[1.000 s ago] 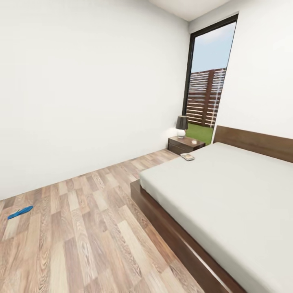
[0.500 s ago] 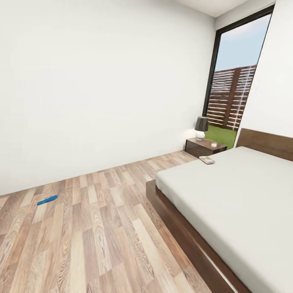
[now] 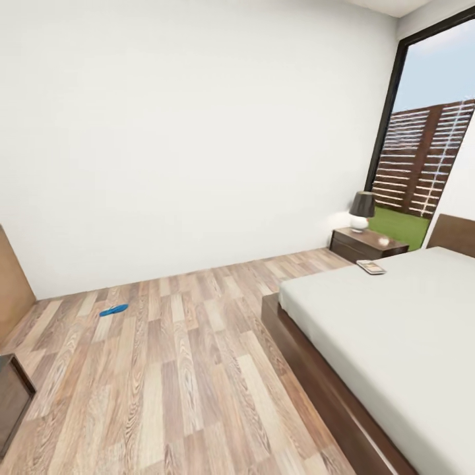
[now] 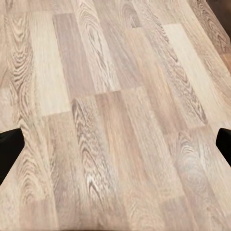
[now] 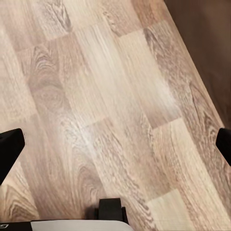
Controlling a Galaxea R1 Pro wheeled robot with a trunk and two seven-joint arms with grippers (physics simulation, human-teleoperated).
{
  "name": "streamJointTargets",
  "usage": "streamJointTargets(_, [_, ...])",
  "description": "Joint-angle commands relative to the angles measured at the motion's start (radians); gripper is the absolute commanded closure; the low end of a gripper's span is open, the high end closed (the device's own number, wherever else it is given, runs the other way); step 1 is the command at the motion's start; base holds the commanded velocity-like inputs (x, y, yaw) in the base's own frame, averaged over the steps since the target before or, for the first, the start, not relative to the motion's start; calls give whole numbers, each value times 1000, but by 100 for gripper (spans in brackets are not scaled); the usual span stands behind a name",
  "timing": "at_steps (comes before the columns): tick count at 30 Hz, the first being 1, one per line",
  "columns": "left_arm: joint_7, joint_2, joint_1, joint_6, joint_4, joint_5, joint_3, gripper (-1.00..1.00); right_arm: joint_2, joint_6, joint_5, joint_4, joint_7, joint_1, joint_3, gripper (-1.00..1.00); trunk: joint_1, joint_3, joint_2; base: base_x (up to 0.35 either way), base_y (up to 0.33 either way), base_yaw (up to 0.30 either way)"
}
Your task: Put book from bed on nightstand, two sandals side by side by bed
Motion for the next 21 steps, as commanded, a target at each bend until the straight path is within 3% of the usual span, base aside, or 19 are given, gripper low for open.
streamJointTargets(1, [1, -1, 0, -2, 0, 8, 0, -100, 0, -3, -1, 0, 0, 0, -1, -100, 0, -1, 0, 0, 0, 294])
streamJointTargets(21, [-3, -2, 0, -3, 10, 8, 1, -100, 0, -3, -1, 0, 0, 0, -1, -100, 0, -1, 0, 0, 0, 294])
